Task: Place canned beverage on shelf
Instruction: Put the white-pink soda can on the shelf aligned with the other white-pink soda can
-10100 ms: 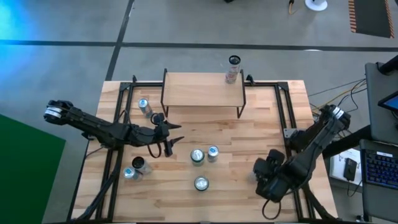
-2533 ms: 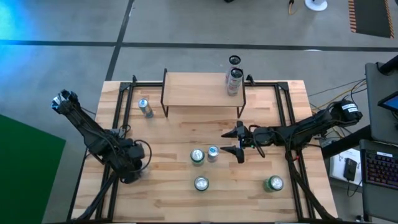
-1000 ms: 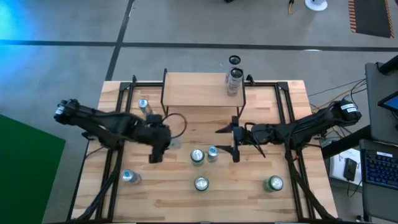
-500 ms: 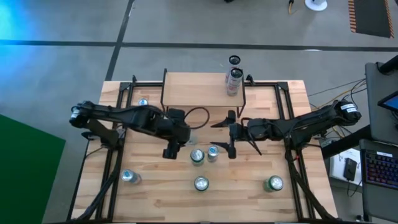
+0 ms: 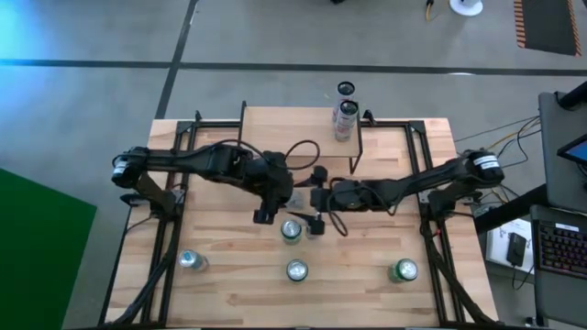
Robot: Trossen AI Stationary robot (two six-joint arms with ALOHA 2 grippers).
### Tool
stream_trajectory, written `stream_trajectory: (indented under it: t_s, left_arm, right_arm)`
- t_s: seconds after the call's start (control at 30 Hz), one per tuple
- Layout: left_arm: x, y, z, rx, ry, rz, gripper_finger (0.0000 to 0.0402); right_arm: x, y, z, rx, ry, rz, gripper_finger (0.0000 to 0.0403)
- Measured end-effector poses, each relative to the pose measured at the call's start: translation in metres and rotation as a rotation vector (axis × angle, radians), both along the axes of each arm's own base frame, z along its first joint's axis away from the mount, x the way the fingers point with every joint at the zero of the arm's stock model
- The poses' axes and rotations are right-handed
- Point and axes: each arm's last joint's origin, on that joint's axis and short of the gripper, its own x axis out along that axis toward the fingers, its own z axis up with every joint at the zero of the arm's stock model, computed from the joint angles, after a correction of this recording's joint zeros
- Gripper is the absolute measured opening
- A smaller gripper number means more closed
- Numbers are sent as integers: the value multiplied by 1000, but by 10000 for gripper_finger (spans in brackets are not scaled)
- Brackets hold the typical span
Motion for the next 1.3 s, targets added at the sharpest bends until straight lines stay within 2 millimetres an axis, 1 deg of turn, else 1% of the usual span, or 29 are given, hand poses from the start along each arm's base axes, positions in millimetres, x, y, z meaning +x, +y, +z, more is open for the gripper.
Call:
stream_trajectory:
  t_s: [0.13,0.23,0.43,0.53,0.6,0.7,0.77,0.9,1.0,1.13,1.3]
  left_arm:
    - [1,4,1,-12,-9,6,248]
    - [1,5,1,-13,-9,9,248]
    - [2,4,2,-38,-25,23,252]
    - [3,4,2,-37,-40,26,269]
    - [4,5,4,-30,-55,32,285]
    - [-1,5,10,-29,-78,35,304]
    - [-7,6,16,-20,-97,52,309]
    - [-20,8,29,7,-147,91,312]
    - [-28,9,35,3,-192,101,312]
    - [-29,10,29,9,-255,109,308]
    - [-32,15,4,82,-319,154,292]
  right_arm:
    - [13,-4,3,37,9,-17,343]
    - [17,-7,2,63,37,-26,324]
    - [13,-11,7,158,26,32,265]
    - [9,-13,7,161,22,33,243]
    - [5,-16,3,186,20,27,241]
    - [-6,-22,-10,230,16,43,253]
    - [-16,-28,-16,241,-9,32,260]
    - [-43,-44,-16,268,-128,-2,259]
    - [-65,-54,-17,257,-153,-45,259]
    - [-89,-66,-6,218,-227,-118,260]
    - [-115,-81,3,176,-284,-206,260]
